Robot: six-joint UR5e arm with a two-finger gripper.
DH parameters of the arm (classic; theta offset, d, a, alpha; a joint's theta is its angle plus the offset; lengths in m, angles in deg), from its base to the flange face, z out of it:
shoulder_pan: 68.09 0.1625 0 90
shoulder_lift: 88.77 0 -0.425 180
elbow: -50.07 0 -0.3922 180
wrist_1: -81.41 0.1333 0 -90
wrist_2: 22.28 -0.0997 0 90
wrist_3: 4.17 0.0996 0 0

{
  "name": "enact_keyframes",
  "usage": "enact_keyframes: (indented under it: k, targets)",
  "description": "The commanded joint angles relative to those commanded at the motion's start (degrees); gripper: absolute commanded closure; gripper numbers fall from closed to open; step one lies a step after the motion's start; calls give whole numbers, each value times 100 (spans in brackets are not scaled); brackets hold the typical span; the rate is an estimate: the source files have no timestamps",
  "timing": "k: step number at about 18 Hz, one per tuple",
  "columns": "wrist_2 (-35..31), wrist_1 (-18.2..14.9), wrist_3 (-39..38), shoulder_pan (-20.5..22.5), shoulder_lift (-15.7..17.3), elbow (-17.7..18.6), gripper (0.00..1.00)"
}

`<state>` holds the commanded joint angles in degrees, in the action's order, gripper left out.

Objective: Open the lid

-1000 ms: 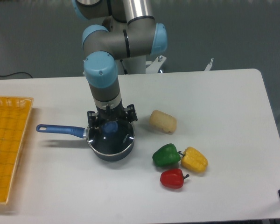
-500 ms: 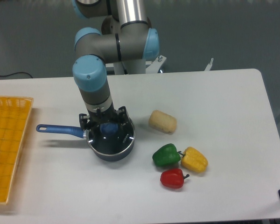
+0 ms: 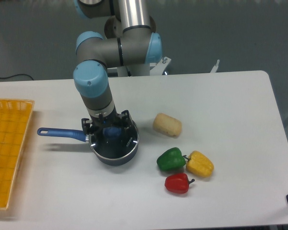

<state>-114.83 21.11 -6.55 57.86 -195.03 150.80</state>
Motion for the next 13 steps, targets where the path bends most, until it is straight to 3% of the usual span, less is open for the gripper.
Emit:
enact_keyframes:
  k: [13]
  targets:
    - [88, 53, 53, 123, 0, 123, 1]
